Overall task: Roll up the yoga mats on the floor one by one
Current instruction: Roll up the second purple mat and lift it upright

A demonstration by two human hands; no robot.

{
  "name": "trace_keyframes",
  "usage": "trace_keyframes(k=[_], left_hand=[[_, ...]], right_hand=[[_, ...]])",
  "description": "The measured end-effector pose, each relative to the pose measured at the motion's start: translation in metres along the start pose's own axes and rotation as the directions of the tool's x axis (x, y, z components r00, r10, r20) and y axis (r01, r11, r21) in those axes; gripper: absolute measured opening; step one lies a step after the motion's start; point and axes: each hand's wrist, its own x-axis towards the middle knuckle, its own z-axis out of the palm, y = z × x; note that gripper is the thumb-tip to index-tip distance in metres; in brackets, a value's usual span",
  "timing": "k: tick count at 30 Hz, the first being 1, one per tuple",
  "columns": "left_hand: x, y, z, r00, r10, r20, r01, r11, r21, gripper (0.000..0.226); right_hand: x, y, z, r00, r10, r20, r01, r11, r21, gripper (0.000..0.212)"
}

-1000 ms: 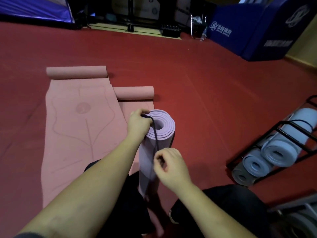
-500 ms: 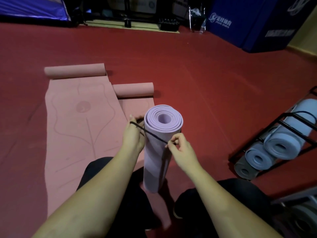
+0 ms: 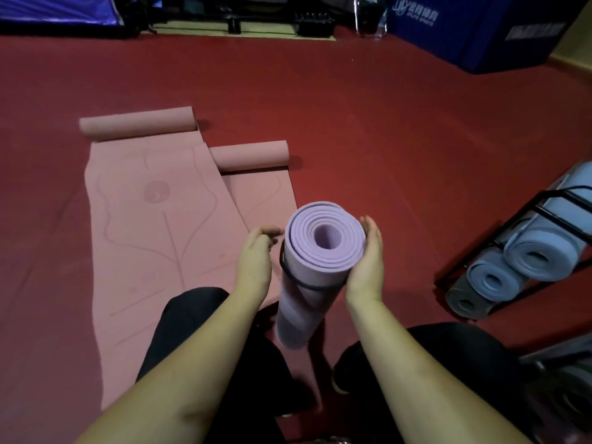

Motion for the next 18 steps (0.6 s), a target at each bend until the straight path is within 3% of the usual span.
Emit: trace_keyframes(k=[3, 7, 12, 15, 18], left_hand=[[-0.001, 0.008, 0.016, 0.990, -0.089, 0.110, 0.104, 0.985, -0.138, 0.047], [0.002, -0.003, 0.024, 0.985, -0.156, 0.074, 0.168, 0.966, -0.196, 0.057], [0.009, -0.017, 0.027, 0.956, -0.289, 0.044, 0.292, 0.949, -0.123, 0.057], [0.014, -0.023, 0.025, 0.936, -0.352, 0.010, 0.352, 0.936, 0.006, 0.063], [0.029, -0.022, 0.022, 0.957, -0.284, -0.057, 0.289, 0.950, 0.119, 0.054]], right_hand=[[-0.001, -0.001, 0.010, 0.987, 0.103, 0.125, -0.109, 0.993, 0.041, 0.043], [0.006, 0.009, 0.008, 0.987, 0.138, 0.082, -0.131, 0.988, -0.078, 0.047], [0.019, 0.036, 0.001, 0.964, 0.254, 0.082, -0.221, 0.932, -0.287, 0.054], [0.022, 0.056, -0.012, 0.930, 0.352, 0.108, -0.257, 0.830, -0.496, 0.053], [0.038, 0.058, -0.015, 0.959, 0.278, 0.058, -0.225, 0.870, -0.438, 0.040]])
